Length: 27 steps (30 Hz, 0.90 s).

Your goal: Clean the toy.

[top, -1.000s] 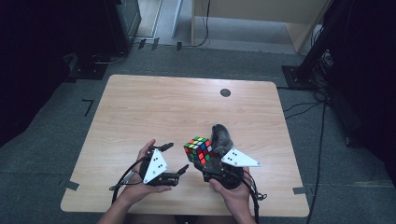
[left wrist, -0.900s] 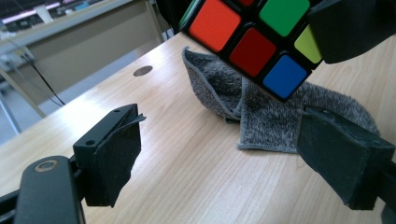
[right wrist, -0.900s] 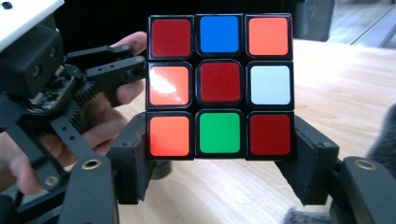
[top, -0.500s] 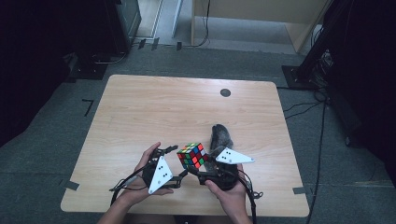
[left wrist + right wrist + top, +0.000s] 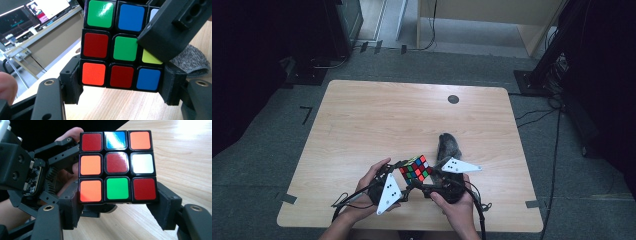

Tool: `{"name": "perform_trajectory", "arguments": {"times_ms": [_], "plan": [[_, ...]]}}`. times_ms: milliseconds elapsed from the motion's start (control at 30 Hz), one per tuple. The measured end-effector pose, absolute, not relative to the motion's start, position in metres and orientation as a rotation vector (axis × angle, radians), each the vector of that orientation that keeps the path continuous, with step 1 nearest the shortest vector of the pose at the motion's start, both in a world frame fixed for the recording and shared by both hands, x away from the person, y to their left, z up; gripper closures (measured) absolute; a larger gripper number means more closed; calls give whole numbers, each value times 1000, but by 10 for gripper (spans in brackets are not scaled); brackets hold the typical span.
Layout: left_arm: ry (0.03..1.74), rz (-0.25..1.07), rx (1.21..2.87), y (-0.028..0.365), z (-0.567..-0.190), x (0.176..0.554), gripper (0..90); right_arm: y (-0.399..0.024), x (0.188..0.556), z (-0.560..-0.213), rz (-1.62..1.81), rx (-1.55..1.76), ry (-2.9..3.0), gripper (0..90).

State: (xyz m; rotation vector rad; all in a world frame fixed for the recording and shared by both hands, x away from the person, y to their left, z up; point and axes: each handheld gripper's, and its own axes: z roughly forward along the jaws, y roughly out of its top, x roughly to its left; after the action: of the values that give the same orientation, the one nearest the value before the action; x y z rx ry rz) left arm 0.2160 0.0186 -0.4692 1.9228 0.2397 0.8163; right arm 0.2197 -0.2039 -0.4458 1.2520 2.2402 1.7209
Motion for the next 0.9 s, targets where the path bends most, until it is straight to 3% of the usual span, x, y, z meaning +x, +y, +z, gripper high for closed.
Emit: {"name": "perform_trajectory", "arguments": {"times_ms": [567,700,900], "plan": [[458,726,1950,32,-468,234,336,-236,224,-436,1850,1226,2020,243],[533,693,1933,39,-468,241,336,-248,232,-440,1705,1149,1993,318],[541,686,1930,41,-467,242,336,-249,247,-480,1328,1085,2105,425]]}}
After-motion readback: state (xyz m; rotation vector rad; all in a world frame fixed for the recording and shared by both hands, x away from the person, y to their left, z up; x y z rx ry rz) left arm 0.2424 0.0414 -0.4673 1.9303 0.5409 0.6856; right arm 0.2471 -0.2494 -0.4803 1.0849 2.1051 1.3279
